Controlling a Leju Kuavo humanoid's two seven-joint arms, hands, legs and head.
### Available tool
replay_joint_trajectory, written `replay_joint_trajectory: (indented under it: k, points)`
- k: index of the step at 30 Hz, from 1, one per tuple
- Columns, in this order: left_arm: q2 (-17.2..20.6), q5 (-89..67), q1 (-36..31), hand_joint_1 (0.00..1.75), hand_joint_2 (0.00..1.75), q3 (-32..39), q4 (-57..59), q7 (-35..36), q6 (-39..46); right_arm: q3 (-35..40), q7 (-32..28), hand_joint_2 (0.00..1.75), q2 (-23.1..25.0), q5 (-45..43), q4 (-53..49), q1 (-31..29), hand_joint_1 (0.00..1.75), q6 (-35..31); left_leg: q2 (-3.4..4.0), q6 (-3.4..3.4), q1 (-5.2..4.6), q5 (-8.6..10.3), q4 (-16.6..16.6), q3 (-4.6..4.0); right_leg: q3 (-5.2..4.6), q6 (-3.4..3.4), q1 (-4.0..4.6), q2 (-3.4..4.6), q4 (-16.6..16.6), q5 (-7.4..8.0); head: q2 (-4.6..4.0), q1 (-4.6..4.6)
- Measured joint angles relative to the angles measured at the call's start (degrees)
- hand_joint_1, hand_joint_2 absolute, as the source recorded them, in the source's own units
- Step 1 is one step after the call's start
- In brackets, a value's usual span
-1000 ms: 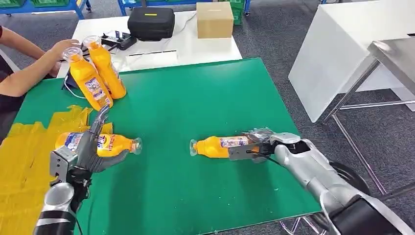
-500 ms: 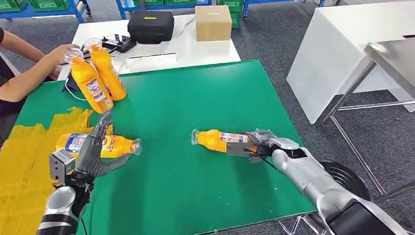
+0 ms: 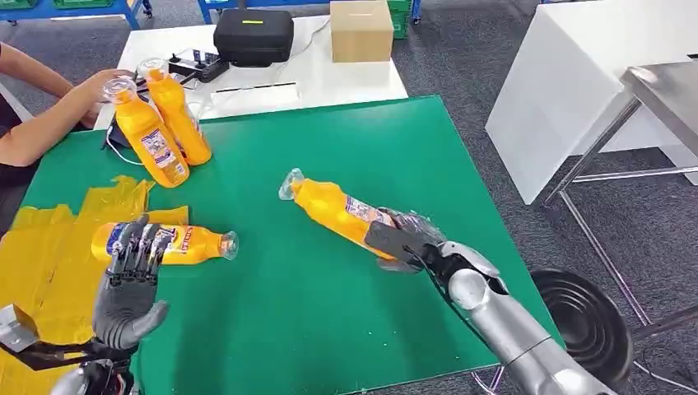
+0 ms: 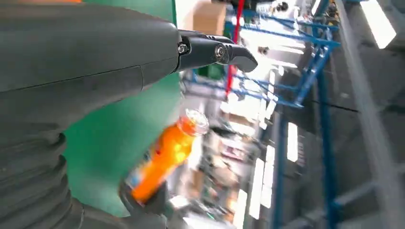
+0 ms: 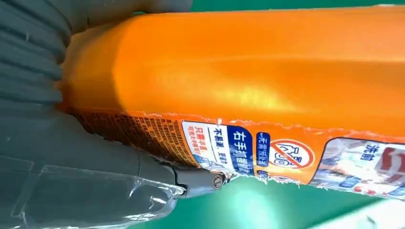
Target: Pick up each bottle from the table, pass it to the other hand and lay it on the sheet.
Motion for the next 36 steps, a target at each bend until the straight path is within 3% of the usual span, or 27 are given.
replay_joint_trajectory:
  k: [11, 21, 26, 36]
  points:
    - [-1.75, 4.98, 0.17, 0.00, 1.75, -2.95, 0.35, 2.69, -1.14, 2.91, -1.03, 1.75, 3.12, 0.98, -4.79, 1.97, 1.75, -0.94, -0.02, 0.01, -0.03, 0.01, 0.00, -0.07, -0.07, 0.00, -0.01, 0.00, 0.00, 0.00, 0.00, 0.02]
    - [-3.67, -1.46, -2.52, 0.00, 1.75, -8.70, 1.77, 0.38, 5.54, 10.29, -1.27, 1.75, 11.06, 2.19, -3.59, 0.10, 1.75, -2.45, -0.03, 0.00, 0.00, 0.02, 0.00, -0.11, -0.13, 0.00, 0.05, -0.01, 0.03, 0.00, 0.00, 0.00]
    - [-5.21, -8.54, -3.07, 0.00, 1.75, -9.55, 1.05, -2.27, 10.82, 11.67, -0.90, 1.75, 12.05, 2.25, -2.69, 0.17, 1.75, -3.87, -0.06, 0.01, -0.03, 0.02, 0.00, -0.16, -0.12, 0.00, 0.01, -0.04, 0.02, 0.00, 0.00, 0.00]
    - [-6.71, -9.10, -4.03, 0.00, 1.75, -9.73, 0.66, -2.40, 11.36, 13.57, -0.72, 1.75, 13.93, 2.51, -0.66, 0.38, 1.75, -4.20, -0.07, 0.01, -0.06, 0.02, 0.00, -0.16, -0.14, 0.00, -0.02, -0.04, 0.02, 0.00, 0.00, 0.00]
